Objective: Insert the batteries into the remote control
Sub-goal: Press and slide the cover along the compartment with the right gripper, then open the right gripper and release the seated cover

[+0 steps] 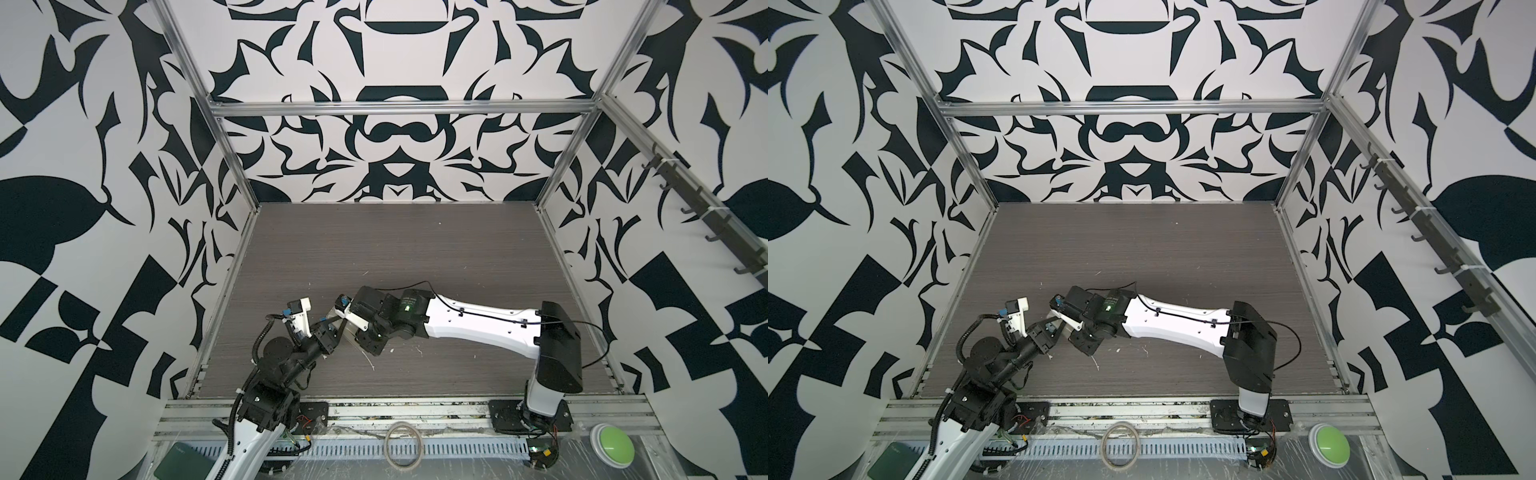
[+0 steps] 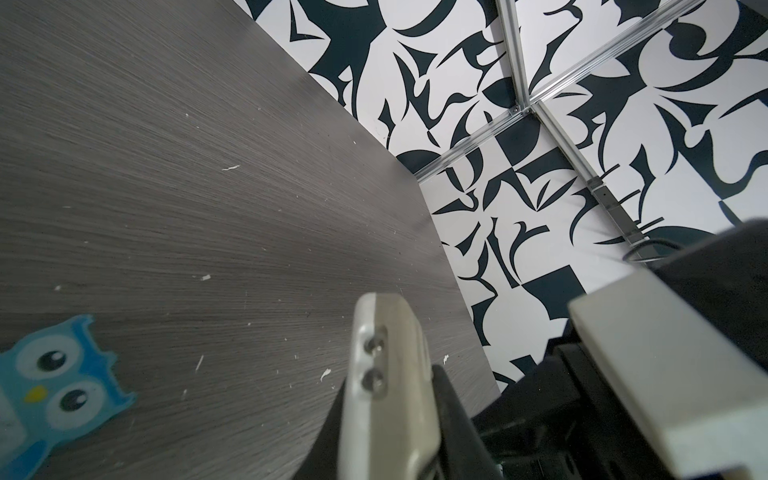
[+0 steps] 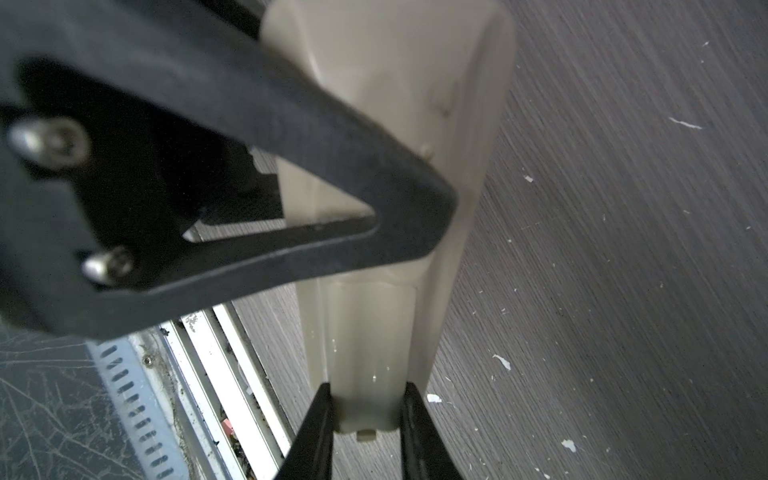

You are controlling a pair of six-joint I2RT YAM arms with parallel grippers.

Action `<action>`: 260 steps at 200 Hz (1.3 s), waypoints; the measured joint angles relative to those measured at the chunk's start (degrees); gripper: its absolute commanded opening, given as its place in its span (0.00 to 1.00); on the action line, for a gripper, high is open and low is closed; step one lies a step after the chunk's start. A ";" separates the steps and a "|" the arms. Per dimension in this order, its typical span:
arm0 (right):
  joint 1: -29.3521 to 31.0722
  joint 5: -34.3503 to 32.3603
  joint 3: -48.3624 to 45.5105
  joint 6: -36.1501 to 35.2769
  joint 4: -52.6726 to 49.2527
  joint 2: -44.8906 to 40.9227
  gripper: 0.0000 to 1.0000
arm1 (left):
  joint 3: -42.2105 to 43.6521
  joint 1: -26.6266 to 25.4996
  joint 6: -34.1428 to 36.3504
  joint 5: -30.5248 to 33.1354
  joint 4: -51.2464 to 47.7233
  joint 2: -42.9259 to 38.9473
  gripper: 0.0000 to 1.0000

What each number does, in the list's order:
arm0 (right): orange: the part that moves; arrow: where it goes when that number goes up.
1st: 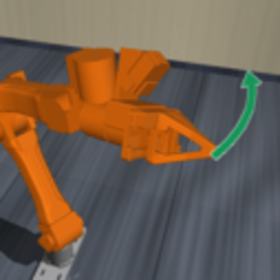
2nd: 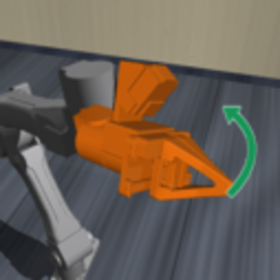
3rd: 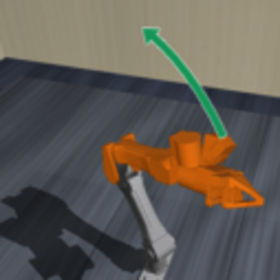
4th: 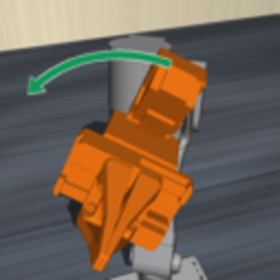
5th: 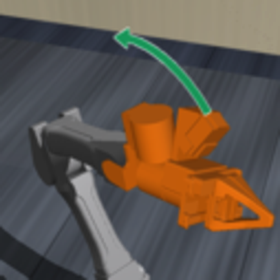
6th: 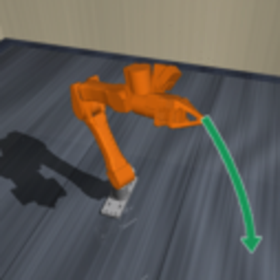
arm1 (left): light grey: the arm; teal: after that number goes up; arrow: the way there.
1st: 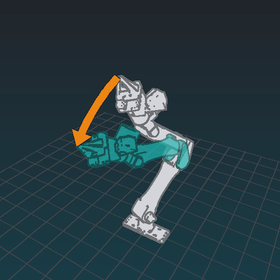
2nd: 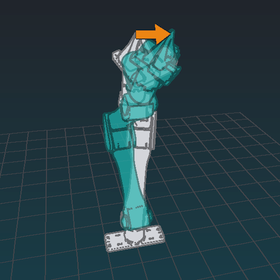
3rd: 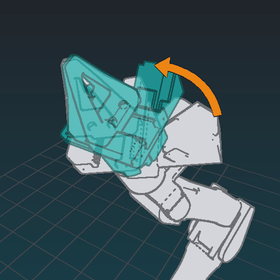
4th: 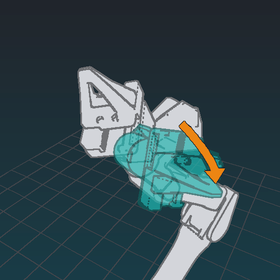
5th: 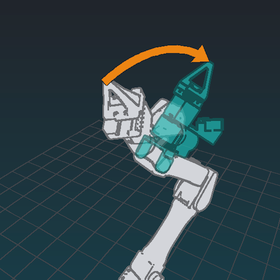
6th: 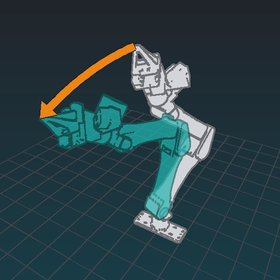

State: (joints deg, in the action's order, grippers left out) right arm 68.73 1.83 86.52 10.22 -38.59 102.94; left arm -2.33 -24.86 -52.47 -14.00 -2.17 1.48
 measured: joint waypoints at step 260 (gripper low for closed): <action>0.09 -0.81 0.11 3.58 5.31 -0.02 0.44 | 0.07 0.09 -0.66 -2.10 0.26 -0.02 0.00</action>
State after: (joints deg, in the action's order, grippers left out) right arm 68.82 1.02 86.63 13.80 -33.28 102.91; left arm -2.26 -24.77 -53.12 -16.10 -1.91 1.45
